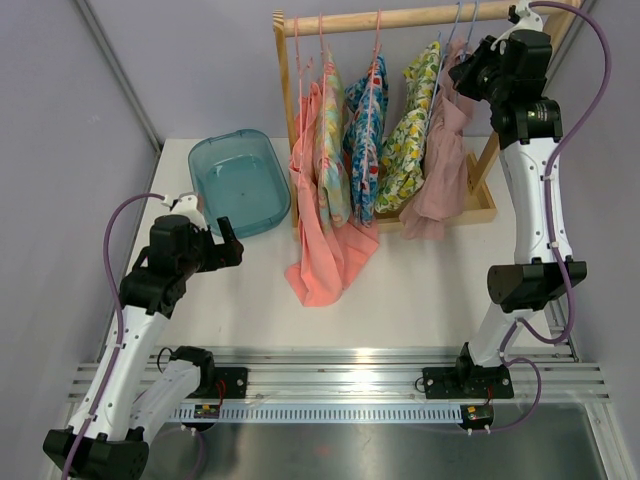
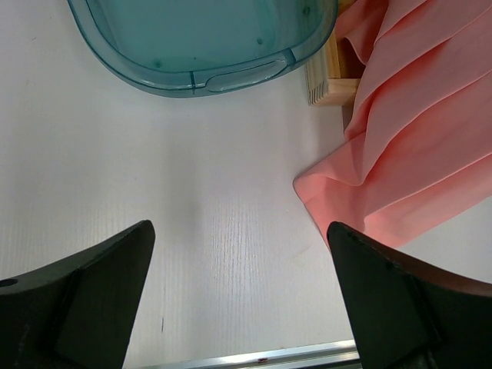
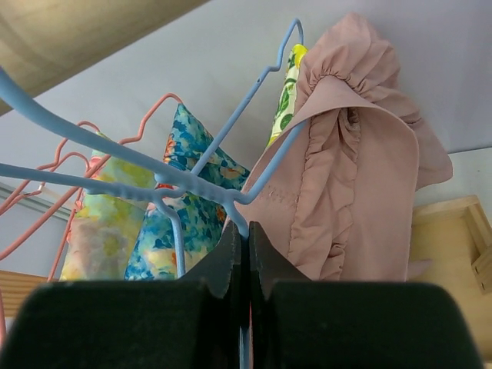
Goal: Remove the skirt from the hanger
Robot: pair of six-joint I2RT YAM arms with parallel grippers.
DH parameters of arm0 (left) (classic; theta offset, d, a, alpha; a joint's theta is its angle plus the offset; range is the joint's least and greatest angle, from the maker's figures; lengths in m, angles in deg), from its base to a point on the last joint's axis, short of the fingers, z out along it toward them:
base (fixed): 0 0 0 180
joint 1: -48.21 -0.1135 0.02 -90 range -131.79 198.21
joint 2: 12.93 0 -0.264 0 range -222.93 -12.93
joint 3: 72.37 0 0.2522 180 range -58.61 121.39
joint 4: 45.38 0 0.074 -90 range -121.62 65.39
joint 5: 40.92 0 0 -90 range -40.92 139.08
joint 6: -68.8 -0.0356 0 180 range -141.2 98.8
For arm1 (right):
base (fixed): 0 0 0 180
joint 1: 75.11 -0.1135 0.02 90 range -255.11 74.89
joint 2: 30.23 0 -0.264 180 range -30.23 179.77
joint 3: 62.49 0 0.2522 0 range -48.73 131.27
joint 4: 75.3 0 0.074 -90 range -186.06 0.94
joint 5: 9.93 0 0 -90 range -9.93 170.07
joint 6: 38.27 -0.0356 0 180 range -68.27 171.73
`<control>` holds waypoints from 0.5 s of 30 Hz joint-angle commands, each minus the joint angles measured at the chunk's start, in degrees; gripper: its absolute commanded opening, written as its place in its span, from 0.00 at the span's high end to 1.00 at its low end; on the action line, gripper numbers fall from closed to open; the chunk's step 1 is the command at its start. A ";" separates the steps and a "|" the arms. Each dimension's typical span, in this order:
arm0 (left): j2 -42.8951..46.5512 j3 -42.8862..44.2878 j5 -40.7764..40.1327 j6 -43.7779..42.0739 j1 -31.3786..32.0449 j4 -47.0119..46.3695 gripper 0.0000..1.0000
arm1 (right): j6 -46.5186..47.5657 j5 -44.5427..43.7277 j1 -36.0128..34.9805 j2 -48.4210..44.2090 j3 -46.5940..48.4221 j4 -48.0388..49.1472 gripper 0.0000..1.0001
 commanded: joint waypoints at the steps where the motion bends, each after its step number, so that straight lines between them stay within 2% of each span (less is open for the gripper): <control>1: -0.05 0.54 0.48 -0.90 0.16 -1.71 0.01 | 1.41 -2.35 -0.16 -1.52 4.50 0.94 1.00; 5: 1.00 0.98 -0.40 -1.17 0.16 -2.40 0.01 | 2.82 -6.47 -0.16 -6.61 4.43 2.43 1.00; 10: 0.57 5.70 -0.67 -0.99 0.86 -1.18 0.01 | 4.41 -8.68 -0.16 -18.21 -4.26 6.12 1.00; 12: -0.66 9.75 -2.58 -0.73 3.92 -0.39 0.01 | 4.85 -9.48 -0.25 -22.24 -8.12 6.04 1.00; 13: -1.45 14.82 -3.29 -0.47 5.42 -0.04 0.01 | 4.67 -9.74 -0.08 -23.57 -9.54 5.95 1.00; 15: -4.78 19.94 -5.75 -0.11 11.03 1.02 0.01 | 3.80 -9.57 -0.16 -27.25 -13.92 5.69 1.00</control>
